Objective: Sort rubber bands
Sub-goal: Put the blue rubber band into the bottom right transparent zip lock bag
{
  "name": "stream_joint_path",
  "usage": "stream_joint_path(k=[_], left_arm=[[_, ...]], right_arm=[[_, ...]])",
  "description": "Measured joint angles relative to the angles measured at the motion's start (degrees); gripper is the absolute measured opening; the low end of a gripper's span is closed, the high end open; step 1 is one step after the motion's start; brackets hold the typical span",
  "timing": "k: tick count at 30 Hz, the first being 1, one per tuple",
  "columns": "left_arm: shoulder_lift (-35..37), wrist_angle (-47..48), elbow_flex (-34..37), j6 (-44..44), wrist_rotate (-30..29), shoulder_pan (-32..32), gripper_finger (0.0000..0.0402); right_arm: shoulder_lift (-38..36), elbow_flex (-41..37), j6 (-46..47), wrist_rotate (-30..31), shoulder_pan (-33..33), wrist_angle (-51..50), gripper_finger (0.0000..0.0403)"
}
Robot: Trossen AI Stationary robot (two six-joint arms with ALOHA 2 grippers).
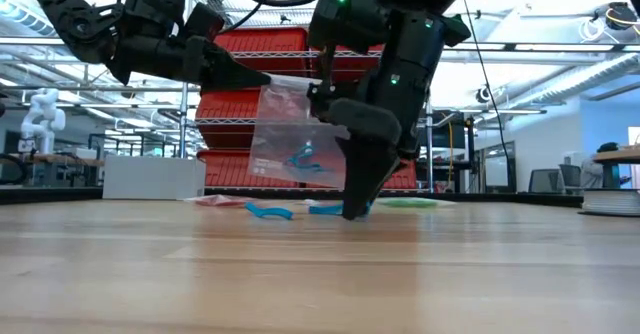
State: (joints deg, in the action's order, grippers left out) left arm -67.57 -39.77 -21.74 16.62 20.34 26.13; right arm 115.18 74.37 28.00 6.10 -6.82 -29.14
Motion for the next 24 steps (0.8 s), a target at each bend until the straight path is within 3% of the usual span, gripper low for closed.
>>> stream_joint_path(k=[3, 8, 10, 16, 24], left_arm=[[0.00, 0.00, 0.00, 0.01, 0.04, 0.00, 0.0000], [0.00, -0.02, -0.02, 0.06, 0.07, 0.00, 0.0000], [0.00, -0.02, -0.02, 0.12, 0.07, 0.00, 0.0000], [0.00, 0.12, -0.03, 0.13, 0.22, -0.02, 0.0000], [-0.02, 0.28, -0.09, -1.22, 6.50, -0.07, 0.0000]], right_arm=[[0.41, 0.04, -0.10, 1.94, -0.01, -0.45, 0.0166], [0.12, -0.02, -1.34, 3.41, 0.09, -1.12, 0.0044], [-0.47, -0.04, -2.22, 3.26, 0.12, -2.24, 0.0013], [-5.31, 1.62, -3.96, 3.42, 0.10, -7.98, 0.0009], [-16.69, 4.70, -6.29, 13.66, 1.18, -11.69, 0.0002]])
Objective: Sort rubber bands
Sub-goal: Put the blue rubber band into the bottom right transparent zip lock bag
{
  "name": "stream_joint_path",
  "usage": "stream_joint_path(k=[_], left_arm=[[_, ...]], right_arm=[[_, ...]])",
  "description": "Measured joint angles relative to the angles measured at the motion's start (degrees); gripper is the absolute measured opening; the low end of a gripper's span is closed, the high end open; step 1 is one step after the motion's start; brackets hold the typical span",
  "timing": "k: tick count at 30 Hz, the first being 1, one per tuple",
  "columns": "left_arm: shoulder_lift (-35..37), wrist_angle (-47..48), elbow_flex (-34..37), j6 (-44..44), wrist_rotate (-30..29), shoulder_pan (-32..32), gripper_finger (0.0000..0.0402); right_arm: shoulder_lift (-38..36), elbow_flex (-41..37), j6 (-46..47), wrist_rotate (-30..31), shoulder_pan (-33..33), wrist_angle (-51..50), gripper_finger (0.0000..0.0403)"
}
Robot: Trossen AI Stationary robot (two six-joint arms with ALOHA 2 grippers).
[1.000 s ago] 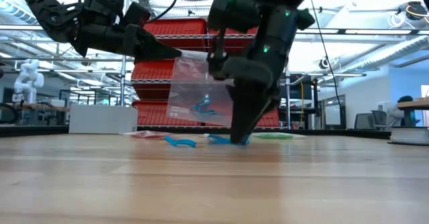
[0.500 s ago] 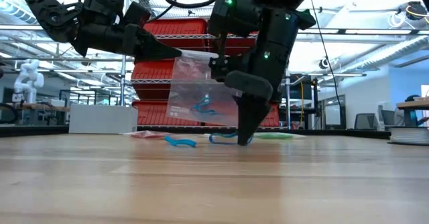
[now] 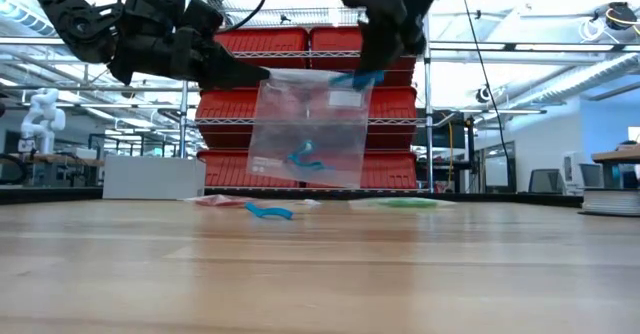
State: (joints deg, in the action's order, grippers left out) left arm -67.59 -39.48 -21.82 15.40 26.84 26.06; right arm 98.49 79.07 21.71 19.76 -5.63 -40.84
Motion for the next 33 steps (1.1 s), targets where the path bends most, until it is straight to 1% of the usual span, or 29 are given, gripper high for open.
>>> stream_joint_path(k=[4, 10, 15, 18, 23, 33], left_arm=[[0.00, 0.15, 0.00, -0.02, 0.15, -0.61, 0.0000], [0.00, 0.17, 0.00, -0.02, 0.15, -1.36, 0.0000], [0.00, 0.38, 0.00, 0.00, 0.15, -2.19, 0.0000], [0.00, 0.63, 0.00, 0.01, 0.15, -2.24, 0.0000], [0.00, 1.02, -0.13, 0.02, 0.16, -2.21, 0.0000], [0.00, 2.92, -1.99, 0.05, 0.25, -4.47, 0.0000]], right_arm=[[-1.97, 3.50, -2.65, 2.80, 1.07, -4.17, 0.0001], [-2.17, 10.22, -8.04, 2.91, 2.30, -6.16, 0.0001], [-2.07, 14.50, -9.47, 2.87, 4.32, -9.03, 0.0000], [-2.06, 15.49, -9.33, 2.74, 5.67, -11.67, 0.0000], [-0.92, 15.65, -9.29, 2.41, 6.77, -13.23, 0.0000], [2.25, 15.66, -10.43, 2.59, 6.80, -11.62, 0.0000]])
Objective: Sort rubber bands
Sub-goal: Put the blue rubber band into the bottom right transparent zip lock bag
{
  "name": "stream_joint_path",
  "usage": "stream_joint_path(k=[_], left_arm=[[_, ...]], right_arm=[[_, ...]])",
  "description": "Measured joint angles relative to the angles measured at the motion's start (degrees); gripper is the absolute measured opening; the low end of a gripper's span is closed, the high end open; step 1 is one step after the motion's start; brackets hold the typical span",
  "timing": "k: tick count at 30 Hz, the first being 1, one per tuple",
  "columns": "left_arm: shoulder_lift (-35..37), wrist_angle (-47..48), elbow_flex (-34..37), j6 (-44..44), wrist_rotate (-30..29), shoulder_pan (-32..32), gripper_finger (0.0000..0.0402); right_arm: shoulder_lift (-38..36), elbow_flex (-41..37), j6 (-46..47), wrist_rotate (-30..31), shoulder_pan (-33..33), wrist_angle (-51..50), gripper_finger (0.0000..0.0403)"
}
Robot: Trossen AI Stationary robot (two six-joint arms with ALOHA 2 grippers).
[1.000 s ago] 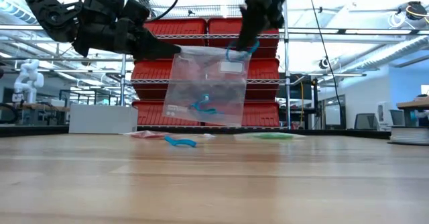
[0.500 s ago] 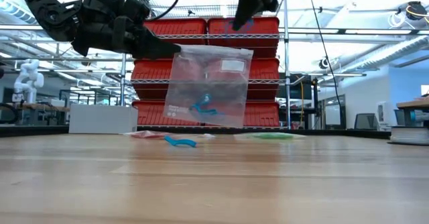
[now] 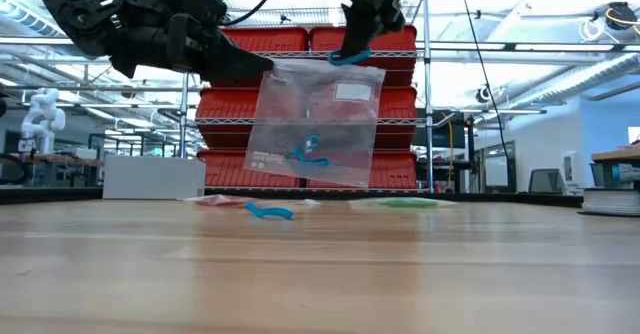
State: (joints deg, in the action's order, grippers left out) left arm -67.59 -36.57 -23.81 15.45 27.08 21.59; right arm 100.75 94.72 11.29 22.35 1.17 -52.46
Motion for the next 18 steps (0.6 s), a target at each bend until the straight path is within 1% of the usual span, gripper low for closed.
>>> stream_joint_path(k=[5, 9, 18], left_arm=[[0.00, 0.01, 0.00, 0.00, -0.08, -0.29, 0.0000], [-0.02, 0.03, 0.00, 0.02, -0.12, -0.29, 0.0000], [-0.02, -0.16, -0.02, 0.00, -0.30, -0.27, 0.0000]], right_arm=[[0.09, 1.35, -0.83, 0.60, 0.00, 0.34, 0.0000], [0.09, 3.82, -2.04, 3.22, -0.11, 0.00, 0.0000], [0.45, 4.58, -2.99, 2.92, -0.14, -0.08, 0.0000]])
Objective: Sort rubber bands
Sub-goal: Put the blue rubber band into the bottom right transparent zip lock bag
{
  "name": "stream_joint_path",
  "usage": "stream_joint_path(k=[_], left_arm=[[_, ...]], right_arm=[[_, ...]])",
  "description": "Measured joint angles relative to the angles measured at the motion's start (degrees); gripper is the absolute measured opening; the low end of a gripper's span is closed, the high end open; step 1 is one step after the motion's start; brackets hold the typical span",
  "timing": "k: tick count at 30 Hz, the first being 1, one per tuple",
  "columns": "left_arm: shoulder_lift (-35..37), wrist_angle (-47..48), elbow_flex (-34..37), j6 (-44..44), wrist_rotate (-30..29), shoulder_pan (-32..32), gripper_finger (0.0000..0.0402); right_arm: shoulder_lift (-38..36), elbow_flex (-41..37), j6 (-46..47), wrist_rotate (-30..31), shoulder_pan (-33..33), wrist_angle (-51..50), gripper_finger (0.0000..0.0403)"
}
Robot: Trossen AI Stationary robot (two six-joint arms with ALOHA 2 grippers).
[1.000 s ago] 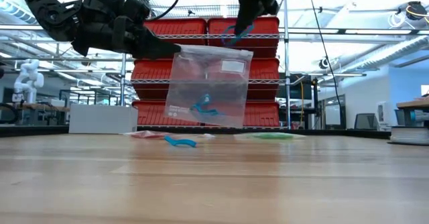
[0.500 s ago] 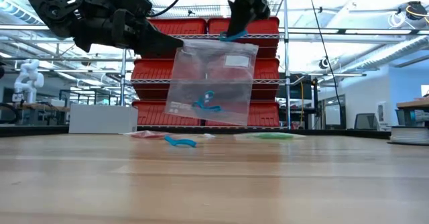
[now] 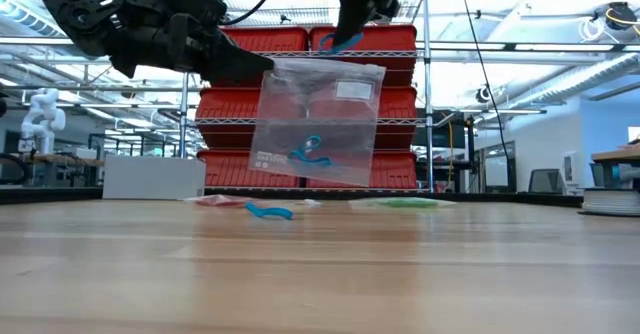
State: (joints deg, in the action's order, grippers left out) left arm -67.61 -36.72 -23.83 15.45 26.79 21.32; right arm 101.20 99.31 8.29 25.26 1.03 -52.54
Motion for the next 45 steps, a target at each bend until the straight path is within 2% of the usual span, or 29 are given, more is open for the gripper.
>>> stream_joint_path(k=[14, 22, 31, 45], left_arm=[[0.02, -0.25, -0.02, -0.85, -2.62, 0.02, 0.0000], [0.02, 0.11, -0.83, -1.66, -2.62, -0.25, 0.0000], [0.00, 0.49, -0.83, -1.71, -2.95, -0.35, 0.0000], [0.00, 1.59, -0.81, -1.64, -5.63, -0.37, 0.0000]], right_arm=[[2.55, -0.04, -1.09, 0.18, -0.45, 0.10, 0.0000], [3.04, -0.07, -3.19, -5.72, -0.54, 1.73, 0.0000], [3.72, -0.04, -3.69, -9.27, -0.54, 2.34, 0.0000], [3.79, -0.04, -4.50, -8.97, -1.18, 3.33, 0.0000]])
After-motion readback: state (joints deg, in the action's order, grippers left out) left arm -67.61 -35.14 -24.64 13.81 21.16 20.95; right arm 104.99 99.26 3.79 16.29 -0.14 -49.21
